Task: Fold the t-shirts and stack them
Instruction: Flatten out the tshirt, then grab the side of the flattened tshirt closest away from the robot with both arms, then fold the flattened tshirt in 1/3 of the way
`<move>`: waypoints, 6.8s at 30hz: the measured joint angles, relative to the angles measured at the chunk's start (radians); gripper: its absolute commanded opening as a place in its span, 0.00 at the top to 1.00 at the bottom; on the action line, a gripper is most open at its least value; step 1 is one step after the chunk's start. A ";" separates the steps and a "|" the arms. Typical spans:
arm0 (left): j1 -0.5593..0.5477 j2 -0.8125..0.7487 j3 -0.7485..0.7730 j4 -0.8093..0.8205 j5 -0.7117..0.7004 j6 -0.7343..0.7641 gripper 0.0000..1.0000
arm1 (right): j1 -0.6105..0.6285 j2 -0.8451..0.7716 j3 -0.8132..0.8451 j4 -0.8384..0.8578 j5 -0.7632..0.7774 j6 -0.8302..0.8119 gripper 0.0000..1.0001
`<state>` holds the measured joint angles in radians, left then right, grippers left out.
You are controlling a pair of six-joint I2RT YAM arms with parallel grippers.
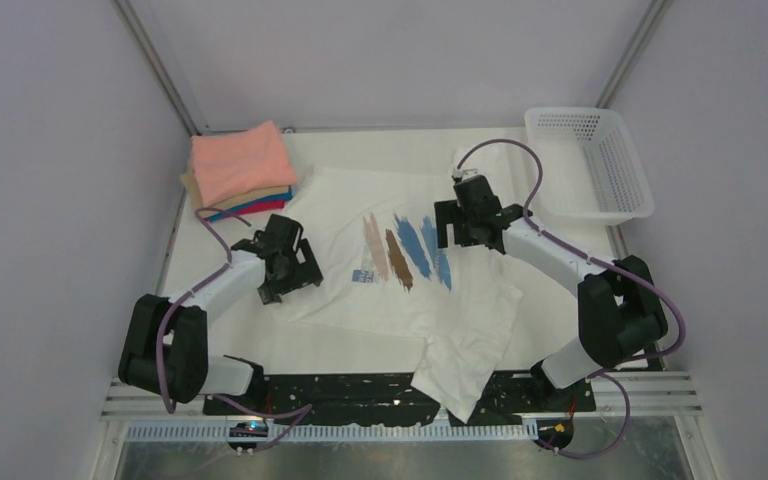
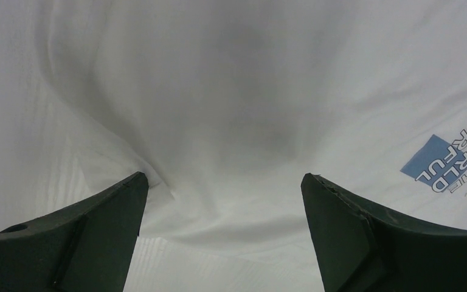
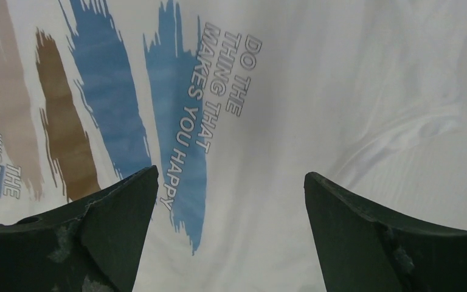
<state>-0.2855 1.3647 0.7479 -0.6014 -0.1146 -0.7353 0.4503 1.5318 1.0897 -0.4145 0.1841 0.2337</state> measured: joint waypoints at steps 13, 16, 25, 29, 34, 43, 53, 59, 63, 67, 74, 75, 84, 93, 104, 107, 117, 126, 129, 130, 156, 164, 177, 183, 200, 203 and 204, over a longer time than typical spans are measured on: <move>-0.084 -0.030 -0.001 -0.013 -0.055 -0.069 0.00 | 0.026 -0.002 -0.249 0.090 -0.017 0.131 0.05; -0.129 -0.045 0.039 -0.017 -0.063 -0.074 0.00 | 0.026 -0.002 -0.253 0.100 -0.008 0.141 0.05; -0.159 0.002 0.052 -0.008 -0.067 -0.077 0.00 | 0.012 0.016 -0.254 0.108 0.006 0.163 0.05; -0.159 0.029 0.029 -0.007 -0.070 -0.079 0.00 | -0.005 0.023 -0.254 0.107 0.006 0.164 0.05; -0.145 0.032 0.000 -0.023 -0.100 -0.093 0.00 | -0.026 0.036 -0.254 0.100 0.009 0.164 0.05; -0.056 -0.047 -0.027 -0.217 -0.246 -0.179 0.00 | -0.047 0.038 -0.254 0.095 0.012 0.164 0.05; 0.132 -0.208 -0.101 -0.316 -0.323 -0.203 0.00 | -0.056 0.040 -0.254 0.093 0.012 0.162 0.05; 0.203 -0.230 -0.102 -0.274 -0.310 -0.175 0.13 | -0.056 0.040 -0.254 0.093 0.008 0.157 0.05; 0.273 -0.235 -0.142 -0.215 -0.264 -0.150 0.21 | -0.056 0.040 -0.254 0.093 0.008 0.153 0.05; 0.275 -0.249 -0.186 -0.178 -0.210 -0.138 0.25 | -0.056 0.040 -0.254 0.093 0.008 0.147 0.05; 0.316 -0.228 -0.190 -0.158 -0.189 -0.126 0.45 | -0.056 0.039 -0.254 0.092 0.013 0.142 0.05; 0.321 -0.217 -0.190 -0.156 -0.188 -0.124 0.49 | -0.056 0.039 -0.253 0.092 0.015 0.140 0.05; 0.328 -0.125 -0.147 -0.098 -0.101 -0.089 1.00 | -0.056 -0.018 -0.253 0.067 0.060 0.133 0.05; 0.330 -0.140 -0.153 -0.088 -0.094 -0.087 1.00 | 0.092 -0.192 -0.189 -0.132 0.130 0.109 0.02; 0.330 -0.216 -0.188 -0.087 -0.098 -0.091 1.00 | 0.624 -0.374 -0.332 -0.381 -0.100 0.201 0.22; 0.330 -0.237 -0.193 -0.087 -0.098 -0.092 1.00 | 0.742 -0.385 -0.357 -0.404 -0.222 0.223 0.30; 0.330 -0.265 -0.207 -0.086 -0.098 -0.092 1.00 | 0.903 -0.317 -0.407 -0.461 -0.418 0.240 0.39; 0.330 -0.265 -0.208 -0.084 -0.098 -0.092 1.00 | 0.922 -0.195 -0.446 -0.417 -0.410 0.263 0.65; 0.330 -0.270 -0.208 -0.086 -0.100 -0.094 1.00 | 0.923 -0.187 -0.443 -0.433 -0.363 0.288 0.88; 0.330 -0.276 -0.208 -0.088 -0.103 -0.095 1.00 | 0.922 -0.187 -0.443 -0.439 -0.353 0.296 0.91; 0.330 -0.920 -0.370 -0.413 -0.137 -0.312 1.00 | 0.892 -0.466 -0.395 -0.706 -0.333 0.235 0.94; 0.330 -0.692 -0.290 -0.311 -0.096 -0.278 1.00 | 0.575 -0.458 -0.253 -0.690 -0.212 0.159 0.94; 0.330 -0.405 -0.089 -0.168 -0.093 -0.246 1.00 | 0.240 -0.272 -0.043 -0.586 0.022 0.029 0.94; 0.330 -0.277 -0.025 -0.124 -0.095 -0.230 1.00 | 0.192 -0.166 0.040 -0.531 0.117 0.006 0.93; 0.298 0.021 0.161 -0.043 -0.103 -0.217 1.00 | 0.095 0.073 0.281 -0.475 0.214 -0.206 0.90; 0.298 0.067 0.203 -0.043 -0.103 -0.203 1.00 | 0.082 0.112 0.304 -0.466 0.215 -0.236 0.90; 0.298 0.085 0.217 -0.043 -0.103 -0.199 1.00 | 0.078 0.123 0.307 -0.466 0.215 -0.241 0.90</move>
<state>0.0120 1.4502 0.9653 -0.6441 -0.2176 -0.9340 0.5282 1.6550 1.3968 -0.8803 0.3992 -0.0078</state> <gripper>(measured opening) 0.009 0.106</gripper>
